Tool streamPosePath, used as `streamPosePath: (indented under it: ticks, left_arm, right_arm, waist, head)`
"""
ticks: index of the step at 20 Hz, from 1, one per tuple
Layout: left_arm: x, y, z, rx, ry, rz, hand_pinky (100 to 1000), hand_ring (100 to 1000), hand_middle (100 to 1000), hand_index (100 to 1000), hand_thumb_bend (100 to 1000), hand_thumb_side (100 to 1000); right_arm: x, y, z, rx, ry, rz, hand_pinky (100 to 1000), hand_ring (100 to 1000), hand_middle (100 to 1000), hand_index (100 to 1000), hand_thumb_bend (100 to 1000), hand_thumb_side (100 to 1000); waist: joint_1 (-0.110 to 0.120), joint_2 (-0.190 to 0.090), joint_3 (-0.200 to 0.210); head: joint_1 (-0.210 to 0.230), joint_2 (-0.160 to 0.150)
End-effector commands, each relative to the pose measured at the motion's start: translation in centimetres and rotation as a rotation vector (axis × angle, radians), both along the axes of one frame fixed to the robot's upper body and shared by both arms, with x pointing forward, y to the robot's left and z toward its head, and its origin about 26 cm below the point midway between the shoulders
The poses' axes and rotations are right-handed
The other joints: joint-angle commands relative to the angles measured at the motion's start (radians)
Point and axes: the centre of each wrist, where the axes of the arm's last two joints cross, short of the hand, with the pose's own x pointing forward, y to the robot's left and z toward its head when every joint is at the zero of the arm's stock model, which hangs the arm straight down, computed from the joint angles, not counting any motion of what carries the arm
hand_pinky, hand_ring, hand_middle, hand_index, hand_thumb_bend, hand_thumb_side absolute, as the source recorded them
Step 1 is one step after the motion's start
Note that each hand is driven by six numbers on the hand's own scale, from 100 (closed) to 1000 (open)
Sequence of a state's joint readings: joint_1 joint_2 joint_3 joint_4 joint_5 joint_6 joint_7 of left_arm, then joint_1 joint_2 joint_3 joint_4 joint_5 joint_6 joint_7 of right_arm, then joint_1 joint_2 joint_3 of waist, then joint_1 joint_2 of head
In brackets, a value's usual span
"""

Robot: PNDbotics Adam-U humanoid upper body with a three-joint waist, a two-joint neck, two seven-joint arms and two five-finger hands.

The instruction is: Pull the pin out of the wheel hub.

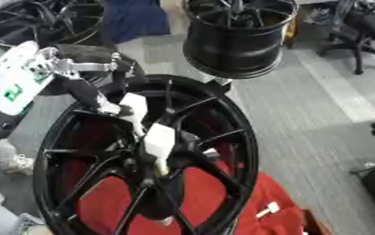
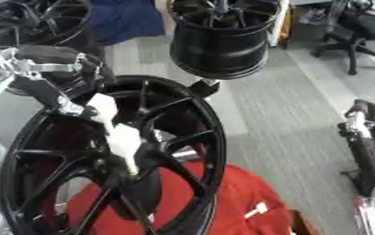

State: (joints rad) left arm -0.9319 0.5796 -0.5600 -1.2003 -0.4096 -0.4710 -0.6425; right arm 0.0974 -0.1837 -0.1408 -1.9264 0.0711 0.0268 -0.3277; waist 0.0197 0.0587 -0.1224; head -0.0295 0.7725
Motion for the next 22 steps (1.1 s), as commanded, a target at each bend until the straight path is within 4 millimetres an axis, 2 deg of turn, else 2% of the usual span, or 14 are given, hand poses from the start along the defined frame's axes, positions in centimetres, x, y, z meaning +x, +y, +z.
streamPosePath:
  ticks: [1,5,11,18,22]
  left_arm:
    - [0.1,0.6,0.8,0.286,0.007,-0.256,631,584,834,905,355,592]
    - [0.3,0.6,-0.2,0.308,0.021,-0.267,627,579,824,897,334,551]
    - [0.4,0.6,-1.2,0.336,0.030,-0.281,609,548,766,867,273,435]
    - [0.2,0.0,-1.2,0.256,0.057,-0.308,600,541,752,867,213,482]
    - [0.0,-0.3,-1.2,0.232,0.070,-0.313,595,533,726,855,209,453]
  right_arm:
    - [0.1,-0.1,0.6,-0.017,-0.020,0.008,573,559,569,746,100,588]
    - [0.1,-0.1,0.6,-0.016,-0.020,0.011,573,559,569,746,100,588]
    - [0.2,-0.1,0.6,-0.015,-0.021,0.010,573,559,570,746,100,590]
    - [0.1,-0.1,0.6,-0.013,-0.021,0.009,573,559,570,746,100,590]
    - [0.1,-0.1,0.6,-0.012,-0.020,0.009,574,559,570,747,100,591]
  waist:
    - [-0.003,-0.011,0.001]
    - [-0.004,-0.010,0.000]
    - [-0.003,-0.009,-0.002]
    - [-0.004,-0.009,-0.003]
    - [-0.003,-0.009,-0.004]
  head:
    - [0.000,-0.003]
    - [0.000,-0.003]
    - [0.000,-0.003]
    - [0.001,-0.003]
    - [0.000,-0.003]
